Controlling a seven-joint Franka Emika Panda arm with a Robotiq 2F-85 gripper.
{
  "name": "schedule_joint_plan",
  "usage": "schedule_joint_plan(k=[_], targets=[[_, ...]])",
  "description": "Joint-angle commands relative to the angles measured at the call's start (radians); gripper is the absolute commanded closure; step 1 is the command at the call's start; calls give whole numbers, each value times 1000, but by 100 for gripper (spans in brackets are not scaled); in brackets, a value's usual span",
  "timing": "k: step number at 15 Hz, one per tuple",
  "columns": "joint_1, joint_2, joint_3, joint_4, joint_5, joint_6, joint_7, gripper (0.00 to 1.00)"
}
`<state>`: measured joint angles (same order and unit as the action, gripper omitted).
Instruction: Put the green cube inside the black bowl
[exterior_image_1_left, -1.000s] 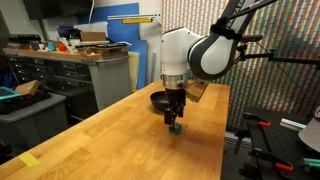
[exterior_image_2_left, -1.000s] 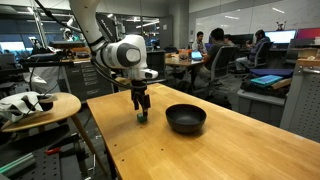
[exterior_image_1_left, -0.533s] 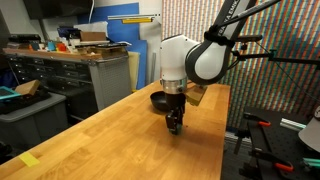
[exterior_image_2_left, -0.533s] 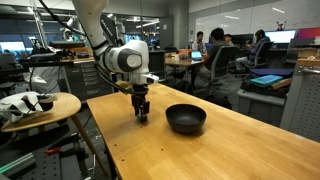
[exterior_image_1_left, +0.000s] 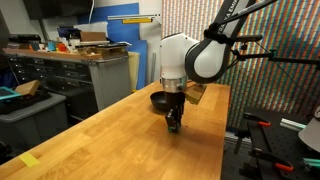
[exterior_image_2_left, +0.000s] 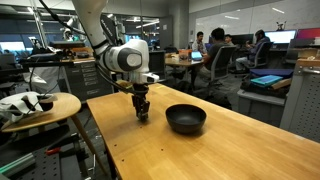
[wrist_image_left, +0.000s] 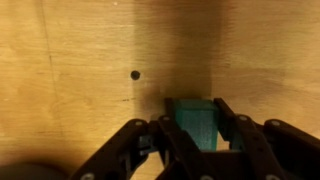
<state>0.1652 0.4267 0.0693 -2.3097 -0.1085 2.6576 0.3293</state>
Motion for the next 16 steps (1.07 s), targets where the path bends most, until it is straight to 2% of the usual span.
schedule_joint_plan(k=[1, 7, 12, 16], targets=[[19, -73, -18, -23, 13, -5, -19, 83], [-3, -198, -12, -43, 24, -19, -29, 83], [-30, -280, -47, -47, 8, -20, -9, 83], [-68, -294, -84, -28, 2, -8, 7, 83]])
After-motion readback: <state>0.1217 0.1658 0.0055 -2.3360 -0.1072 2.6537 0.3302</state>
